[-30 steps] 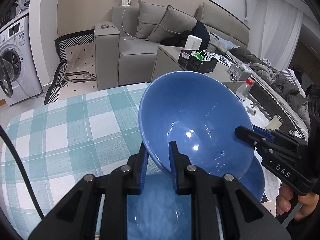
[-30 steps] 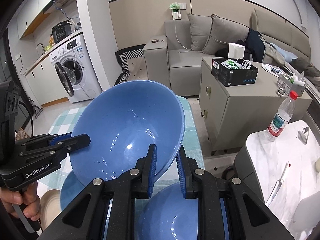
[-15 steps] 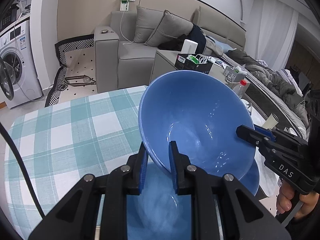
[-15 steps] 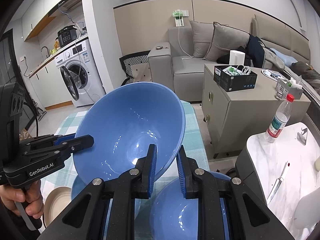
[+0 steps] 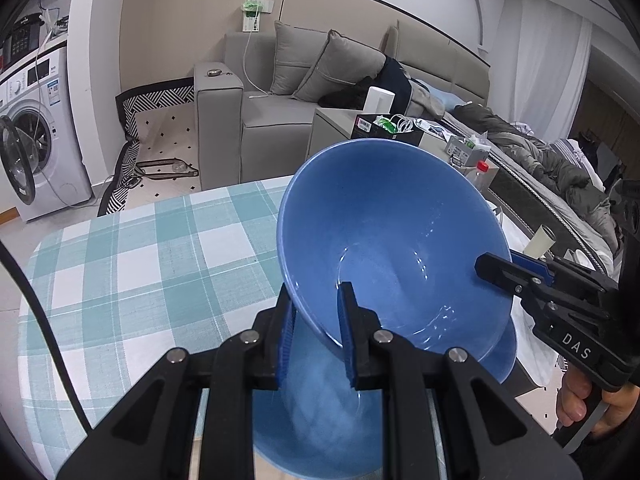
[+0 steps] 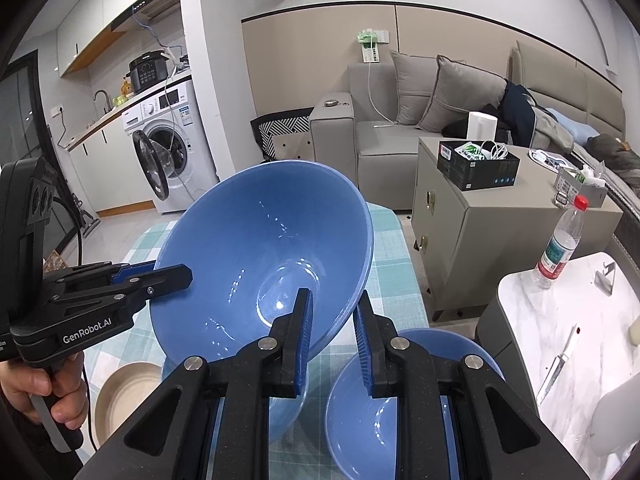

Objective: Organize plates and bowls
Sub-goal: 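Lift the held blue bowls with both tools and carry them across the table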

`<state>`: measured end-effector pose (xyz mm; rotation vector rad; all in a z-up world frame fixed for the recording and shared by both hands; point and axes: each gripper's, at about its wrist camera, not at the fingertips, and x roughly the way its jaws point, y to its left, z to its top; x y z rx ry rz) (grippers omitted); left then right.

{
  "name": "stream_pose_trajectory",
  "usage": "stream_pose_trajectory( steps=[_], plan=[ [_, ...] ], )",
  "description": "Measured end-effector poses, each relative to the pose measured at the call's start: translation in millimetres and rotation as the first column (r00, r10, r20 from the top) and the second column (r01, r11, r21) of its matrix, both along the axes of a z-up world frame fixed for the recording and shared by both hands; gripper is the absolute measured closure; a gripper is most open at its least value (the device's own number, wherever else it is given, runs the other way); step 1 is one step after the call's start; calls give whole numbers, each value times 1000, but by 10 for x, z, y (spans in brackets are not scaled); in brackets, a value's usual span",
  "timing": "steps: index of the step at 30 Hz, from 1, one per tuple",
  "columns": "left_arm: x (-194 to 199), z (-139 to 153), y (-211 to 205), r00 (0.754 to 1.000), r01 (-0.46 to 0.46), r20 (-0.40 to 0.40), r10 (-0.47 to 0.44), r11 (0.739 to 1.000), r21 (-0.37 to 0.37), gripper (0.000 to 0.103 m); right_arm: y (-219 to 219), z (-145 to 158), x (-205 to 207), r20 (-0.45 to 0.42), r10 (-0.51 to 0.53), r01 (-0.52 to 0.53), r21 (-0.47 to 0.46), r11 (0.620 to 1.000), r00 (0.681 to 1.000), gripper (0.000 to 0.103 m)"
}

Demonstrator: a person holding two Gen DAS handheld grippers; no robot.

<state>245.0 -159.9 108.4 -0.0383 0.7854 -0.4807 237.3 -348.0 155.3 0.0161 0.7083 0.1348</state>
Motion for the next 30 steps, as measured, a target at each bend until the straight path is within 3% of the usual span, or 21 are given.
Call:
stream_pose_trajectory(
  steps=[12, 30],
  plan=[
    [-162, -24, 150, 1000, -8, 4, 8, 1000, -7, 85, 171, -31, -209, 8, 25, -25, 5, 1000, 1000, 82],
    [-346, -170, 318, 1000, -25, -15, 25, 1000, 0, 84, 312, -337, -384, -18, 49, -48, 51, 998, 999, 81]
  ],
)
